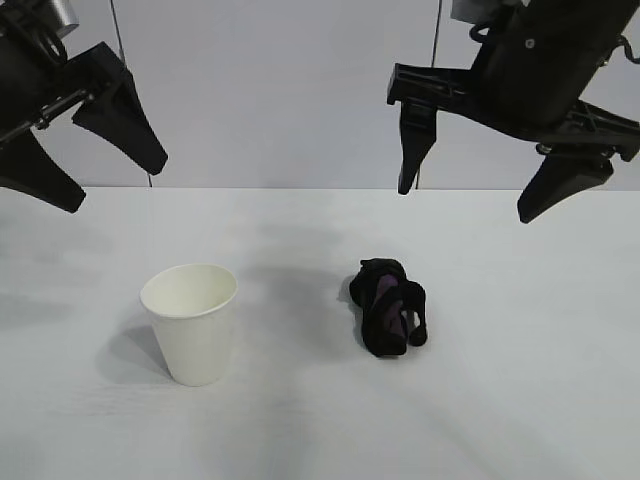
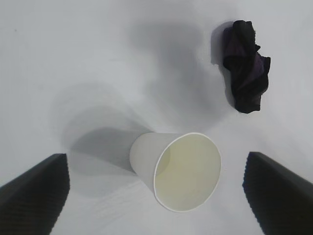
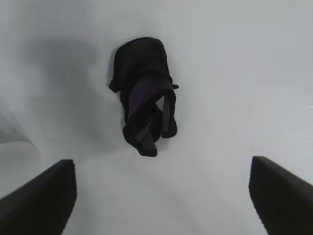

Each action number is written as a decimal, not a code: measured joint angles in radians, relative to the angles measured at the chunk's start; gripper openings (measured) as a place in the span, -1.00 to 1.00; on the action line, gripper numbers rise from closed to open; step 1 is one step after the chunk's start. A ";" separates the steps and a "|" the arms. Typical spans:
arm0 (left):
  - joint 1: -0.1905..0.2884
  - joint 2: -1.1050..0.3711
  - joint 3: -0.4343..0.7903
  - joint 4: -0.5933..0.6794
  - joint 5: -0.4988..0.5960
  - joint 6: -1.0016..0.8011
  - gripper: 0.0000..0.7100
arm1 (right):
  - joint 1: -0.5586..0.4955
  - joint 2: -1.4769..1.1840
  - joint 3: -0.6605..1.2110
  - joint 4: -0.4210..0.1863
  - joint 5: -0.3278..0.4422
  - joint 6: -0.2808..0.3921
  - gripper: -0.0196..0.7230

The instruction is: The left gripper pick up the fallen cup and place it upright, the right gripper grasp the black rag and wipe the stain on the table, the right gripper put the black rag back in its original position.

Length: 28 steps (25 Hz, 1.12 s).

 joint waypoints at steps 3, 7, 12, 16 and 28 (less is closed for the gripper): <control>0.000 0.000 0.000 0.000 0.000 -0.001 0.95 | -0.001 0.000 0.000 0.004 -0.012 0.000 0.84; 0.000 0.000 0.000 -0.001 -0.003 -0.001 0.95 | -0.001 0.000 0.000 0.008 -0.018 0.000 0.84; 0.000 0.000 0.000 -0.078 -0.003 -0.005 0.95 | -0.001 0.000 0.001 0.021 -0.034 0.000 0.84; 0.000 0.000 0.000 -0.103 -0.005 -0.008 0.95 | -0.001 0.000 0.001 0.023 -0.037 0.000 0.84; 0.000 0.000 0.000 -0.102 -0.019 -0.008 0.95 | -0.001 0.000 0.001 0.026 -0.052 0.000 0.84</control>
